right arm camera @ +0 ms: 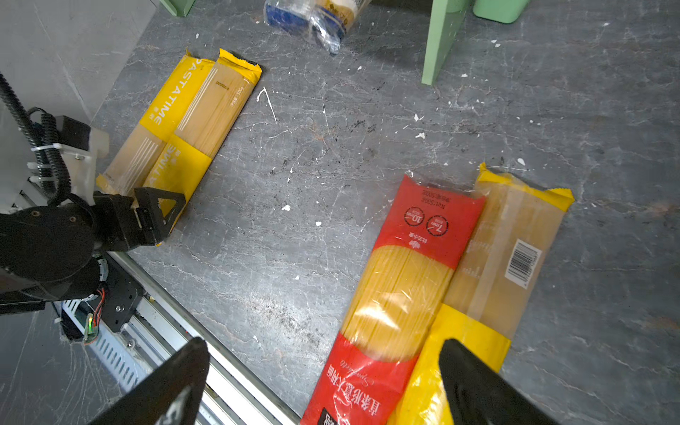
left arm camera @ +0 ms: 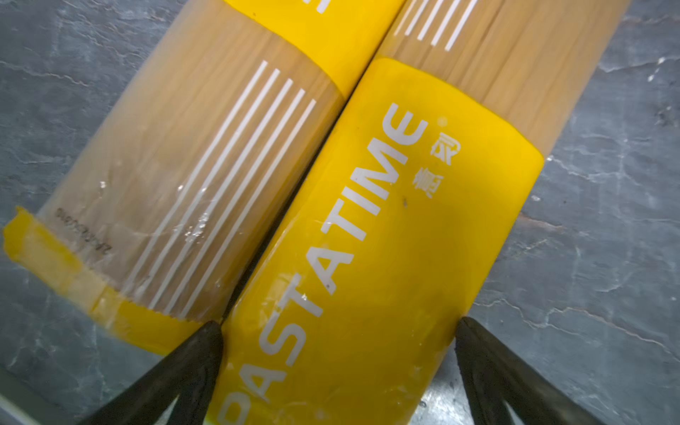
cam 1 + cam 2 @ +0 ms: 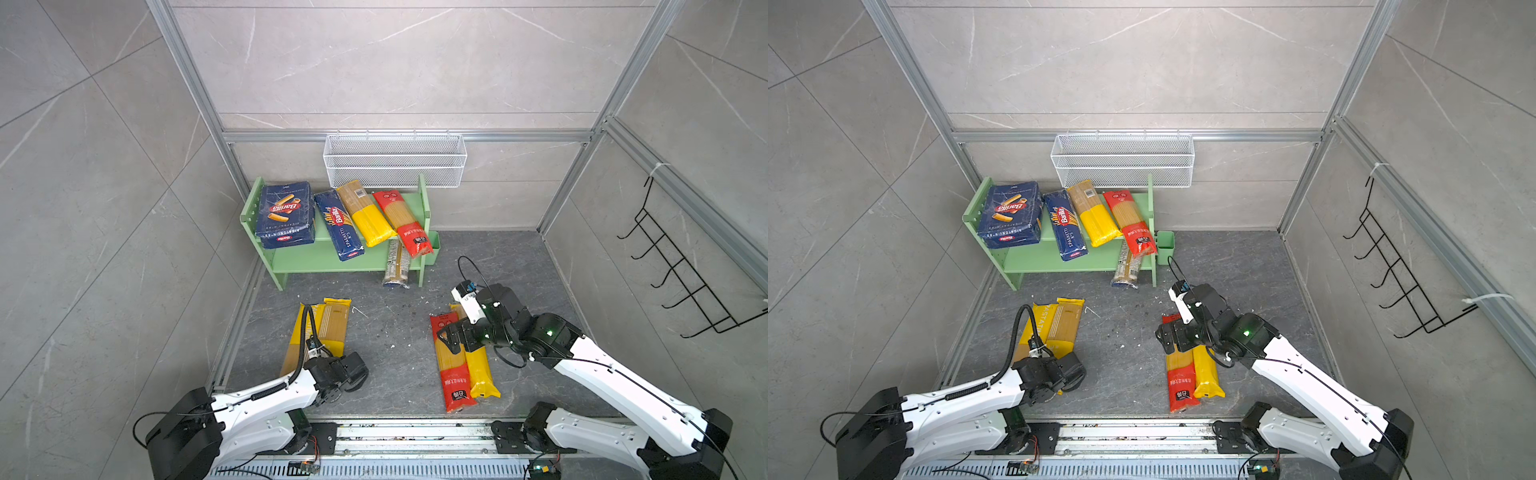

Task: Arrange pasta packages on shelves
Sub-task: Move the pasta bag to the middle-left of the table.

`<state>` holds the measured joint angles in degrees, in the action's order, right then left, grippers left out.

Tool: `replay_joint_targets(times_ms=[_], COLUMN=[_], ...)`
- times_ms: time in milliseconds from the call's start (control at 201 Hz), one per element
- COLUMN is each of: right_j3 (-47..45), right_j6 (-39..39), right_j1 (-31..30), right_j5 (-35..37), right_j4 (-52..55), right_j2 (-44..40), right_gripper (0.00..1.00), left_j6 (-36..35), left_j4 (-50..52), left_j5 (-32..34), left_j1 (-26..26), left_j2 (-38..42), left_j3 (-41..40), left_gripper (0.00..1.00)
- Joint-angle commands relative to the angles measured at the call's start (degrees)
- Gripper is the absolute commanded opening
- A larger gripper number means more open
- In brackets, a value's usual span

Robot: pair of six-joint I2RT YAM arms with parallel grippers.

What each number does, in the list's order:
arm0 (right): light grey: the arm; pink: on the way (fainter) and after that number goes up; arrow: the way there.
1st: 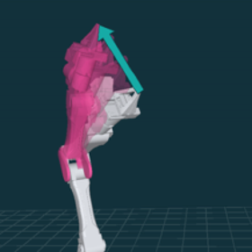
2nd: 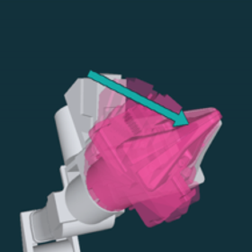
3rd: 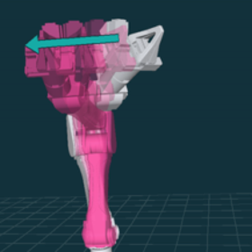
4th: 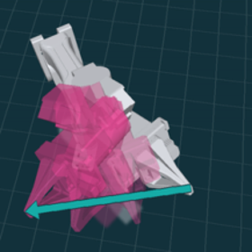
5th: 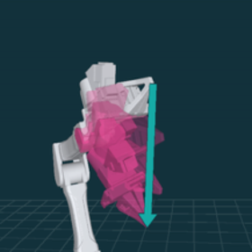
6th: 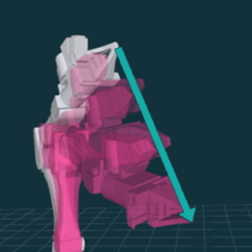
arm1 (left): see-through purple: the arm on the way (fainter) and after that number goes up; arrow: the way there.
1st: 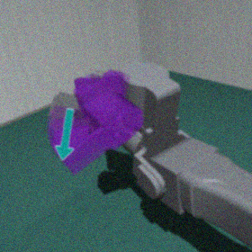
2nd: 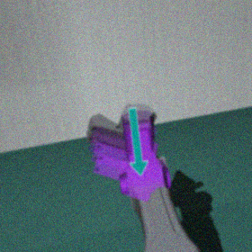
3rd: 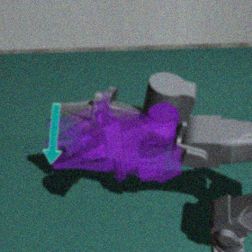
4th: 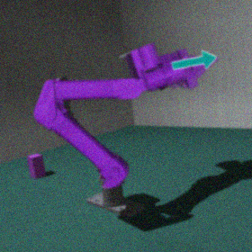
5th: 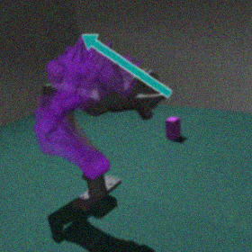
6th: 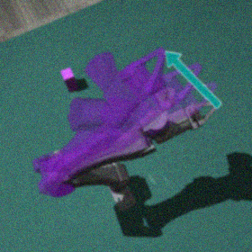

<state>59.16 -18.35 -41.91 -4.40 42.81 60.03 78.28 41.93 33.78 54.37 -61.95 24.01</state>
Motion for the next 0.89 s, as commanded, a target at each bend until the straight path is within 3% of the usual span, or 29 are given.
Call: replay_joint_targets(times_ms=[0,319,702,886], right_j3=[0.34,-1.41,-1.74,-1.08], right_j6=[0.99,-0.45,-2.60,-3.01], right_j1=[1.54,2.60,2.64,2.62], right_j5=[-3.36,-2.29,0.36,1.92], right_j4=[-2.07,-0.90,1.52,3.16], right_j2=[-0.32,-2.36,-5.66,-6.33], right_gripper=[1.00,1.00,0.99,1.00], left_j6=[-3.53,-12.03,-15.67,-18.67], left_j4=[-6.10,-17.39,-4.91,-5.07], left_j5=[-2.08,-8.66,-5.29,-5.88], left_j1=[-0.38,-0.54,-0.29,-2.95], left_j2=[-3.27,-13.13,-8.34,-6.97], left_j3=[1.79,7.08,12.45,11.16], left_gripper=[1.00,1.00,1.00,1.00])
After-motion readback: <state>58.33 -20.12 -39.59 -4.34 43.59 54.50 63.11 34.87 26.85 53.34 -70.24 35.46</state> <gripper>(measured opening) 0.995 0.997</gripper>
